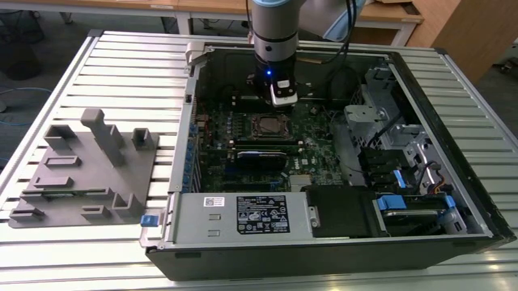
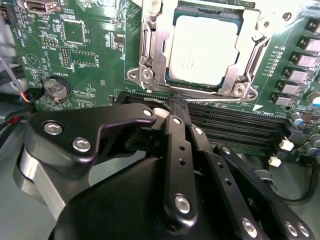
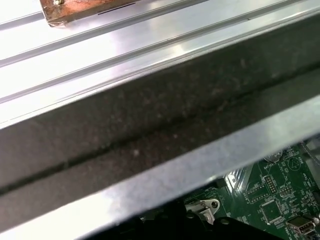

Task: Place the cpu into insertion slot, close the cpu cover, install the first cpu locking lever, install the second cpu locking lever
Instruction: 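Install the first cpu locking lever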

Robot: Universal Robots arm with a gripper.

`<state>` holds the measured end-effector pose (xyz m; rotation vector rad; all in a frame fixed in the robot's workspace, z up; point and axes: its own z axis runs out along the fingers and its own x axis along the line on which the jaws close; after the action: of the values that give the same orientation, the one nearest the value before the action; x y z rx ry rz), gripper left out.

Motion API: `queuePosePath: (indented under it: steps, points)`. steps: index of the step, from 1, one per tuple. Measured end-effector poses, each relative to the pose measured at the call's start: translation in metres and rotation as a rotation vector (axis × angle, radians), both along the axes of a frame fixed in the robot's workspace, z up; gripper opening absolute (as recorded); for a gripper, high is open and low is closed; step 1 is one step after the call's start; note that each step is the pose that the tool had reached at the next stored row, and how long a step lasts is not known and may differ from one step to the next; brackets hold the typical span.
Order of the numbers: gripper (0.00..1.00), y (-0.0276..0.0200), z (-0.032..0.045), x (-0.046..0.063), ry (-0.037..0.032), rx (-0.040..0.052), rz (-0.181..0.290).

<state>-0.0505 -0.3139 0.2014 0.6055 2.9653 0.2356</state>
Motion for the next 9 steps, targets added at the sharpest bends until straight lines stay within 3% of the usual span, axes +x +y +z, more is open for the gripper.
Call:
queuePosePath:
  steps: [9]
  points:
    - [0.11, -0.0002, -0.0031, 0.0, -0.0243, -0.0044, -0.002]
